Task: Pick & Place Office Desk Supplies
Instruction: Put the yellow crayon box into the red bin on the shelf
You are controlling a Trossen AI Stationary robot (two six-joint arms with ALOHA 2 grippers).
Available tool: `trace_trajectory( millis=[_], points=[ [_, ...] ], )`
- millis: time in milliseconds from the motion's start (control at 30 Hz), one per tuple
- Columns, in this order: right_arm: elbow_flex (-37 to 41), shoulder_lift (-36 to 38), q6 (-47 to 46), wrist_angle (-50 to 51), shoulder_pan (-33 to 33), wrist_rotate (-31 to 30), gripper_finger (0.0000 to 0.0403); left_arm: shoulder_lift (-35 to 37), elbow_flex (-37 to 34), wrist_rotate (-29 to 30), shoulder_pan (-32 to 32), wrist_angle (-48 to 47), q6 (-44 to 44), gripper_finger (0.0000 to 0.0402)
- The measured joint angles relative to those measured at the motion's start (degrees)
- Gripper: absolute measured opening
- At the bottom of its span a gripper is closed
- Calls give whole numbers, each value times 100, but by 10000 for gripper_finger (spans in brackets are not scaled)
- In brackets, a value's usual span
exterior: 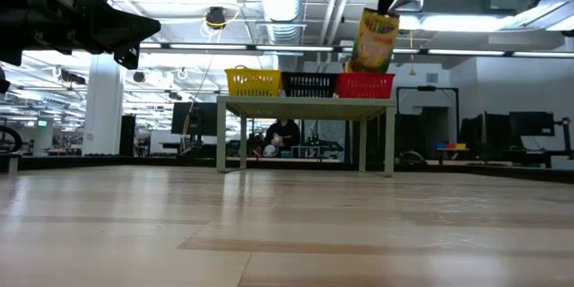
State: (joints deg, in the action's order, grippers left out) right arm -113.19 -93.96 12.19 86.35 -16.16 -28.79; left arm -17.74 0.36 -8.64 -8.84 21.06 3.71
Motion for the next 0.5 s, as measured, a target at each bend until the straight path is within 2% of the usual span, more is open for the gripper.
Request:
trace_trajectory(
  millis=[500],
  points=[
    [0, -8, 327, -171, -175, 19, 0, 0, 0, 1, 0, 0, 0, 0]
  ],
)
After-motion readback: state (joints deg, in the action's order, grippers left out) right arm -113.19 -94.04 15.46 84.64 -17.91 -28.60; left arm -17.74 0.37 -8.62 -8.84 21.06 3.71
